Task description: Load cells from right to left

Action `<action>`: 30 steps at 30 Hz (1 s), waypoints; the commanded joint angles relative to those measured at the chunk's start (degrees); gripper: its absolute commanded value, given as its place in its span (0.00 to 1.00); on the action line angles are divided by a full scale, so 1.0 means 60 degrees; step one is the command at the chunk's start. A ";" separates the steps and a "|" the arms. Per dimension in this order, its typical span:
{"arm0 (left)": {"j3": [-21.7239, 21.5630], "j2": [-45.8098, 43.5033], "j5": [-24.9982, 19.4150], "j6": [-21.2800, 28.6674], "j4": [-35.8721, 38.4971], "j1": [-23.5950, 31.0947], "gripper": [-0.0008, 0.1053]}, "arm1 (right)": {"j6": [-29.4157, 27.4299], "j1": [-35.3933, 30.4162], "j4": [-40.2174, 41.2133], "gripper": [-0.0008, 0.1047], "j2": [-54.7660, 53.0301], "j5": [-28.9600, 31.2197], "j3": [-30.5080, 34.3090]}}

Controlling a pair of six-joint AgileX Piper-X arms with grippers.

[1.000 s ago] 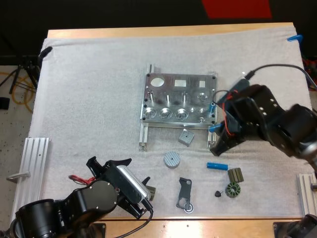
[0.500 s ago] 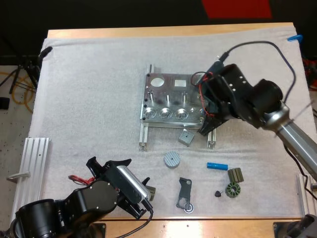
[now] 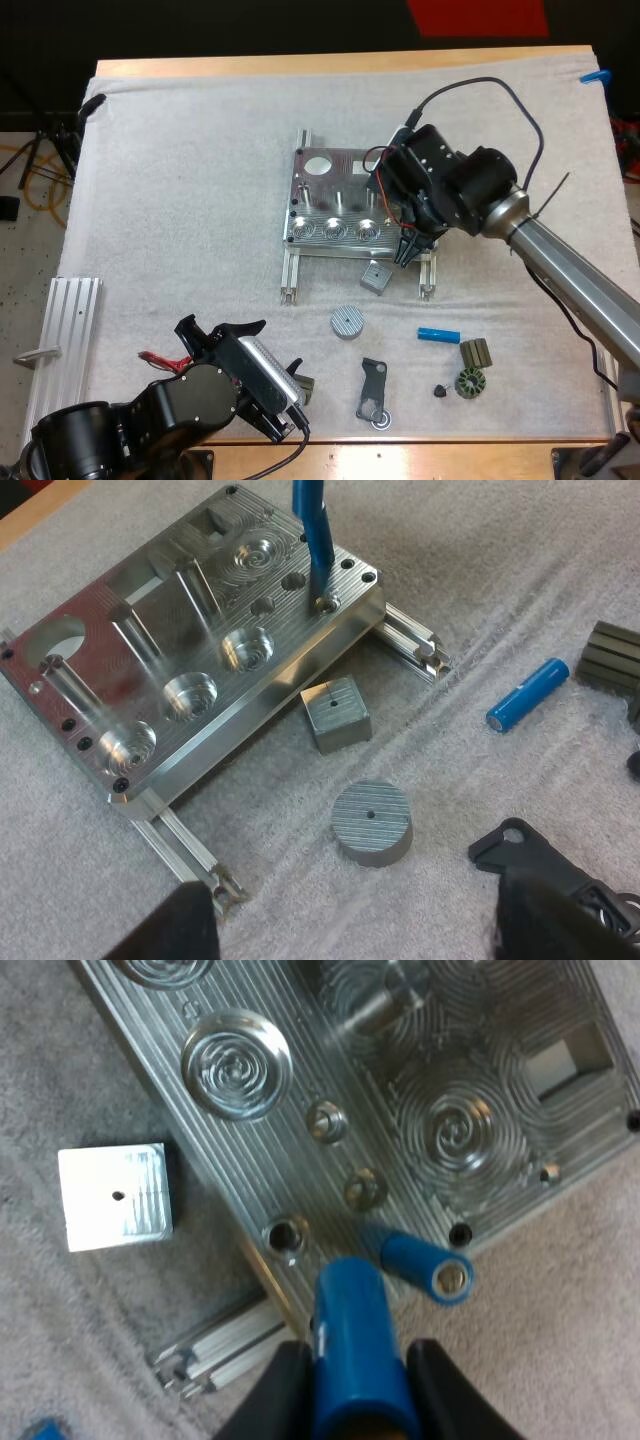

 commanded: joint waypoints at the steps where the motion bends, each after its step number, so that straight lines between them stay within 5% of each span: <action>1: -0.0117 -0.0056 -0.0076 0.0016 0.0000 -0.0003 0.56 | -0.0148 0.0013 -0.0177 0.01 0.0023 0.0035 -0.0136; 15: -0.0117 -0.0056 -0.0903 -0.0587 0.0000 -0.0003 0.56 | -0.0498 0.0013 -0.0595 0.01 0.0216 0.0035 -0.0136; 30: -0.0117 -0.0056 -0.0896 -0.0587 -0.0018 -0.0003 0.56 | -0.0789 0.0013 -0.0959 0.01 0.0663 0.0056 -0.0136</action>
